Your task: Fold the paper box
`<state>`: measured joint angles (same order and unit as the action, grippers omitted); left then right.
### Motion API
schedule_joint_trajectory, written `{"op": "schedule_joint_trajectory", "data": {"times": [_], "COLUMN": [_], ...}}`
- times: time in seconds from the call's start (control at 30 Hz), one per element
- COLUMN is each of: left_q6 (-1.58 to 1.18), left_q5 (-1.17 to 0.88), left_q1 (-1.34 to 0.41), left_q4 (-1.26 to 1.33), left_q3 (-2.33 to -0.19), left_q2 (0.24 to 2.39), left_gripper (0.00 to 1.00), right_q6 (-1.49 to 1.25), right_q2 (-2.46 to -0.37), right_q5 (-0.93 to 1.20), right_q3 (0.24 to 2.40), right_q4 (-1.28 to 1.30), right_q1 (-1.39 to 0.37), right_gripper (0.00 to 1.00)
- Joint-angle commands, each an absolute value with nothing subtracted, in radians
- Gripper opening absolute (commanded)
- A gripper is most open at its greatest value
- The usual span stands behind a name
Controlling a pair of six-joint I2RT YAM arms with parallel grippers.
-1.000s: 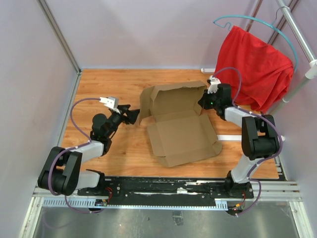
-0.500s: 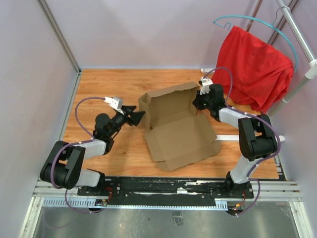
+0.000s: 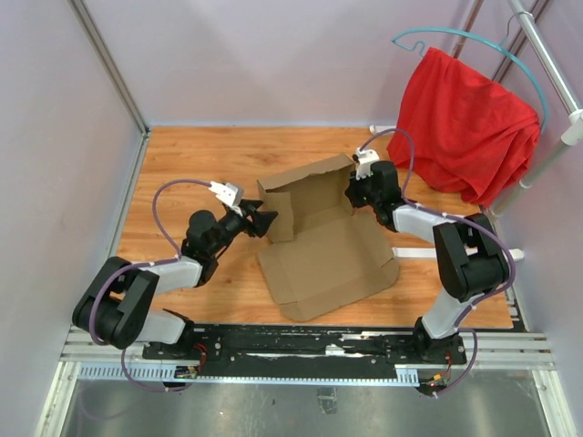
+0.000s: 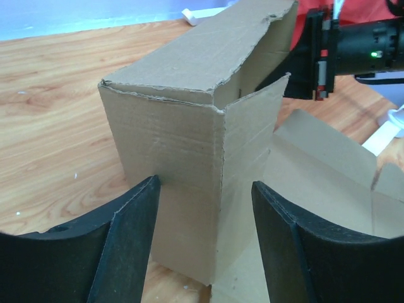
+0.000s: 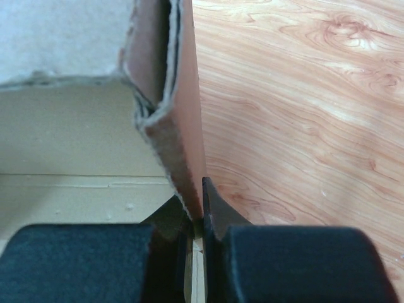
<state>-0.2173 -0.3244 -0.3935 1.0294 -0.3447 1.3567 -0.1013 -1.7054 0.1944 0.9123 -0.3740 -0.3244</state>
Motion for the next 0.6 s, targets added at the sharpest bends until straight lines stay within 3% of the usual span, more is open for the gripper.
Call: {"op": "schedule_joint_trajectory", "data": {"times": [0.0,0.57], "left_q6": [-0.163,-0.131], "left_q5": [-0.221,0.098], "left_q1": [-0.421,-0.479], "left_q4": [0.986,0.887], "left_q3": [-0.387,-0.428], "left_q2": [1.368,1.413], "left_gripper": [0.64,0.58], "right_q6": [-0.136,-0.16], "right_q2": [-1.677,-1.582], "right_q5": [0.168,0.082], "right_q3": [0.857,0.738], "right_q4": [-0.355,-0.422], "right_q1": [-0.366,-0.449], "right_gripper": [0.02,0.02]}}
